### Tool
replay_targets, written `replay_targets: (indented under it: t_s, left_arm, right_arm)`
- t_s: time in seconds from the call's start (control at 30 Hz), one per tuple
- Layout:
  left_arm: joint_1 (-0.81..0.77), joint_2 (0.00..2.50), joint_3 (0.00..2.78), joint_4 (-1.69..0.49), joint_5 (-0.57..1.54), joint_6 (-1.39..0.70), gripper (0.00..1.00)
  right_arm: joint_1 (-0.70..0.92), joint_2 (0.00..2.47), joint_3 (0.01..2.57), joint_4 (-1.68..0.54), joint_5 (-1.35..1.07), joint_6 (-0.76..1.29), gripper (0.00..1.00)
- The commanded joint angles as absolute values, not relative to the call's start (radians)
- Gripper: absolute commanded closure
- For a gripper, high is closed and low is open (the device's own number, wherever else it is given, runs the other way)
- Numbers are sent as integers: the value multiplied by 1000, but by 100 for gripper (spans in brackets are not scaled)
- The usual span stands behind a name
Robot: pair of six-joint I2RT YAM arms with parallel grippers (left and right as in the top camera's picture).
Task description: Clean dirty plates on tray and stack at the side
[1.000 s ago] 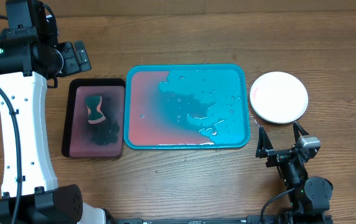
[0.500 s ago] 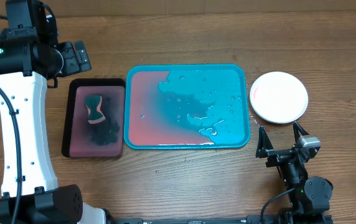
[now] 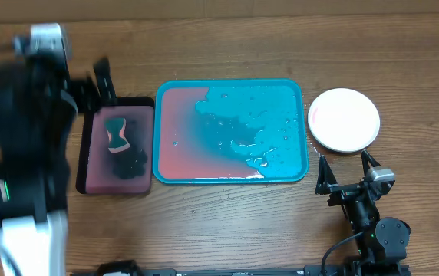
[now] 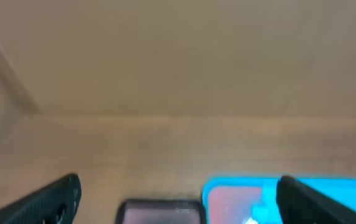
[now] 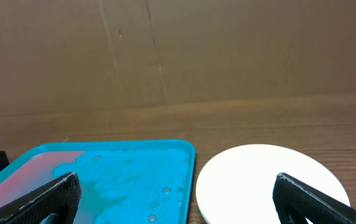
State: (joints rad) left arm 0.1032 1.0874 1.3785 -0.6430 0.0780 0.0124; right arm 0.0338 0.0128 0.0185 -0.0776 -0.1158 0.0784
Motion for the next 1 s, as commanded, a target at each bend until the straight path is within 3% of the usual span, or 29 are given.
replay_targets:
  t_s: [0.0, 0.27, 0.37, 0.67, 0.97]
  left_arm:
    - [103, 876, 1080, -498, 131, 90, 0]
    - [104, 425, 416, -30, 117, 102, 0]
    - [103, 305, 268, 47, 117, 102, 0]
    - [96, 44, 40, 49, 116, 151, 0]
    - [96, 3, 5, -70, 98, 157, 0]
  right_arm:
    - [40, 3, 8, -73, -113, 79, 0]
    - [40, 3, 8, -73, -113, 79, 0]
    - [40, 3, 8, -73, -113, 79, 0]
    - [40, 3, 8, -73, -113, 79, 0]
    - [40, 3, 8, -73, -113, 79, 0]
